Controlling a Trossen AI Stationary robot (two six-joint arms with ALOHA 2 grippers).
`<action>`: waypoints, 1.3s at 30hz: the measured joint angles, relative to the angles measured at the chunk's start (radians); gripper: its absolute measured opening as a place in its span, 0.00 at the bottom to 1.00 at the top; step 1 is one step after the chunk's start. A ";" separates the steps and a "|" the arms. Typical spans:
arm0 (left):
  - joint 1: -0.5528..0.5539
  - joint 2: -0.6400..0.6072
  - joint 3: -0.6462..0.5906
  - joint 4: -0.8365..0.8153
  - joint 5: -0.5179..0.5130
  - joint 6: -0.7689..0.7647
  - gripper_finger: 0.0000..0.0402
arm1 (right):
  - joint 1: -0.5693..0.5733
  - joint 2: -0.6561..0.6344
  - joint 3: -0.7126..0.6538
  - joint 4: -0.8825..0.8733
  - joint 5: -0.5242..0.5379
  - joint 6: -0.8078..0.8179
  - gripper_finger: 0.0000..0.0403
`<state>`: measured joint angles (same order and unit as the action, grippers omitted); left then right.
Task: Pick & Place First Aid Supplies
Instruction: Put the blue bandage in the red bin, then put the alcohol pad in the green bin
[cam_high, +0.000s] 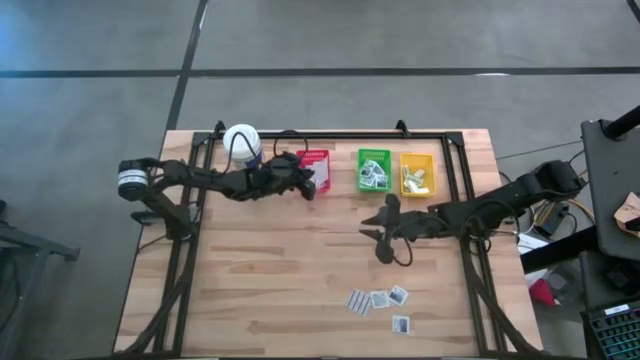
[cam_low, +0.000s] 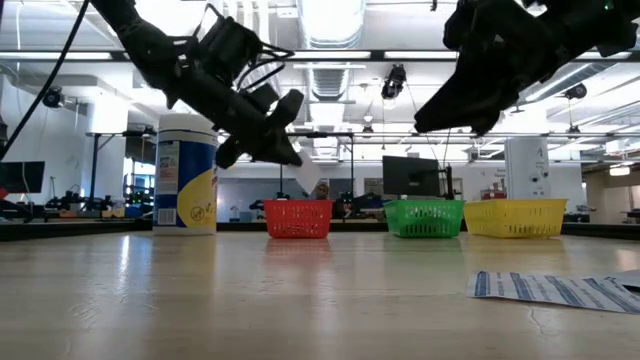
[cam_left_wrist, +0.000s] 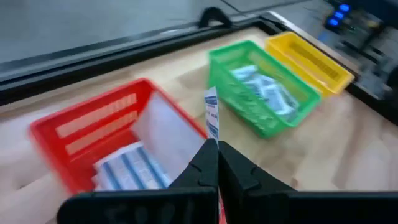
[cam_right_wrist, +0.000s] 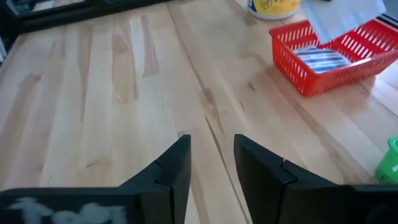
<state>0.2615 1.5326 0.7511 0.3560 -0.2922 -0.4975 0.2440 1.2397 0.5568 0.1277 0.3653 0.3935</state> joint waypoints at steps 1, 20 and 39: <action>0.002 0.000 -0.007 0.001 -0.019 -0.016 0.00 | 0.000 0.005 0.000 0.004 0.000 0.000 0.29; 0.007 0.094 -0.046 0.110 -0.086 -0.065 0.00 | 0.000 0.021 -0.001 0.006 -0.007 0.000 0.21; 0.038 0.088 -0.039 0.106 -0.100 -0.054 0.21 | 0.065 0.018 0.003 0.002 -0.208 0.000 0.18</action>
<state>0.3000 1.6205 0.7119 0.4624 -0.3920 -0.5520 0.3094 1.2581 0.5594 0.1297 0.1571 0.3931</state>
